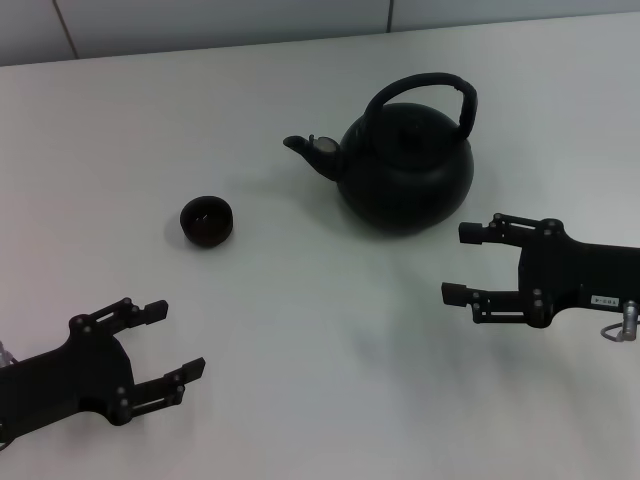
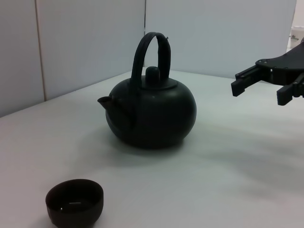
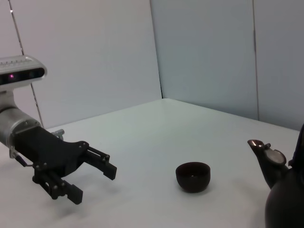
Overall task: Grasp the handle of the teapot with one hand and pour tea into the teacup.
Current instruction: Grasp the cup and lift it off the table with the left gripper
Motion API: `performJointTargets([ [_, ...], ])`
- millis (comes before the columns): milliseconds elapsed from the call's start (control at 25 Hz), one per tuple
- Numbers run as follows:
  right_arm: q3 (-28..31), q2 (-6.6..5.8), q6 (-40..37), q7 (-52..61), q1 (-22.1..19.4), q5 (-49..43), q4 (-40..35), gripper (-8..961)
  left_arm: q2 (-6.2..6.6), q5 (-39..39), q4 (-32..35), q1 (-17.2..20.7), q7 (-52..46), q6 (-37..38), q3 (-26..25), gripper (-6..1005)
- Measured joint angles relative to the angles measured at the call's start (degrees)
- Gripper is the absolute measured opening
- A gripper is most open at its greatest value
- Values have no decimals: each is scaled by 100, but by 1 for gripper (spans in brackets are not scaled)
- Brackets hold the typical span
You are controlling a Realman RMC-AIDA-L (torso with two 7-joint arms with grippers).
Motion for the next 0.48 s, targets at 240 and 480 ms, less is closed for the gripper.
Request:
performJointTargets([
  [240, -28, 0, 4, -60, -11, 0, 34, 816, -11, 3, 0, -6, 11, -13, -31, 803],
  [480, -31, 0, 8, -60, -11, 0, 37, 815, -23, 9, 1, -7, 24, -8, -81, 803],
])
